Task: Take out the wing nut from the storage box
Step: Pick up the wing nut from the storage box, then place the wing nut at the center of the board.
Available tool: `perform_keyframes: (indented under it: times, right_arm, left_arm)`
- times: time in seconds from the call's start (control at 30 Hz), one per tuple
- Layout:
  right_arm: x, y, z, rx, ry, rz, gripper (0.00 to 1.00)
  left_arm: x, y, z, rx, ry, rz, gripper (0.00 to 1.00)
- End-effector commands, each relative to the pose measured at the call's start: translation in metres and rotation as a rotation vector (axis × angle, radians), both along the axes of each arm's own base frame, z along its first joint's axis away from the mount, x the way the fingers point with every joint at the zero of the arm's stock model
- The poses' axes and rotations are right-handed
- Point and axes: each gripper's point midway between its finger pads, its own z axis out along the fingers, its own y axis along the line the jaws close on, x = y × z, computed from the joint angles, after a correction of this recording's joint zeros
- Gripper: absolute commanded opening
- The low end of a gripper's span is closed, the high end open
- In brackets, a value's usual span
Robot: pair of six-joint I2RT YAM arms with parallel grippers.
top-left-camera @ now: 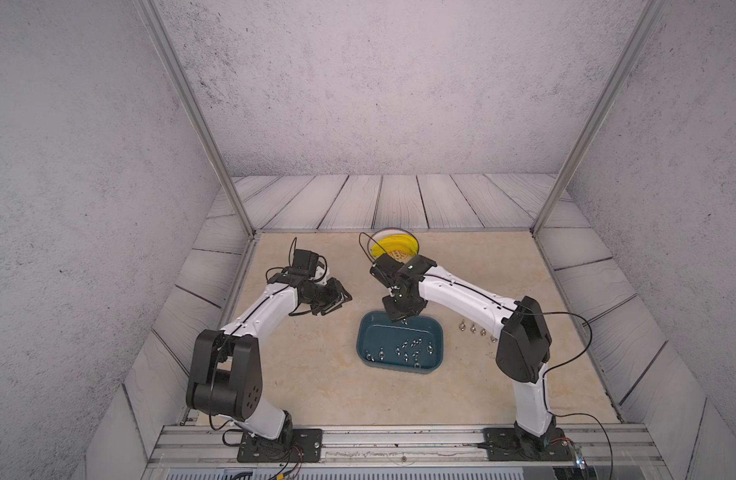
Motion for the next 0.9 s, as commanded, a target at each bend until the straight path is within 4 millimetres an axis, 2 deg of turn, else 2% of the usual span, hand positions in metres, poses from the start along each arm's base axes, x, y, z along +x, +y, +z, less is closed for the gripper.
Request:
perform_keyframes:
  times: [0.0,0.07,0.17,0.27,0.47,0.7,0.87]
  right_arm:
    - [0.027,-0.059,0.007,-0.047,-0.024,-0.123,0.0]
    - [0.044,-0.094,0.003,-0.032,-0.034,-0.211,0.0]
    - [0.06,-0.134,-0.01,-0.018,-0.028,-0.308,0.0]
    - [0.068,-0.149,-0.029,-0.011,-0.021,-0.342,0.0]
    - [0.074,-0.157,-0.068,-0.04,0.017,-0.366,0.0]
    - [0.081,-0.153,-0.087,-0.028,0.016,-0.384,0.0]
    - [0.077,-0.157,-0.098,-0.044,0.025,-0.392,0.0]
  left_arm:
    - [-0.003,-0.026,0.023,0.012,-0.064,-0.091,0.46]
    - [-0.006,-0.048,0.031,0.022,-0.09,-0.169,0.46]
    - [-0.012,-0.075,0.037,0.022,-0.109,-0.263,0.47]
    - [-0.015,-0.094,0.037,0.001,-0.103,-0.315,0.47]
    - [-0.023,-0.121,0.03,-0.017,-0.072,-0.398,0.47]
    - [-0.021,-0.128,0.024,-0.013,-0.052,-0.415,0.47]
    - [-0.02,-0.129,0.023,-0.011,-0.043,-0.417,0.47]
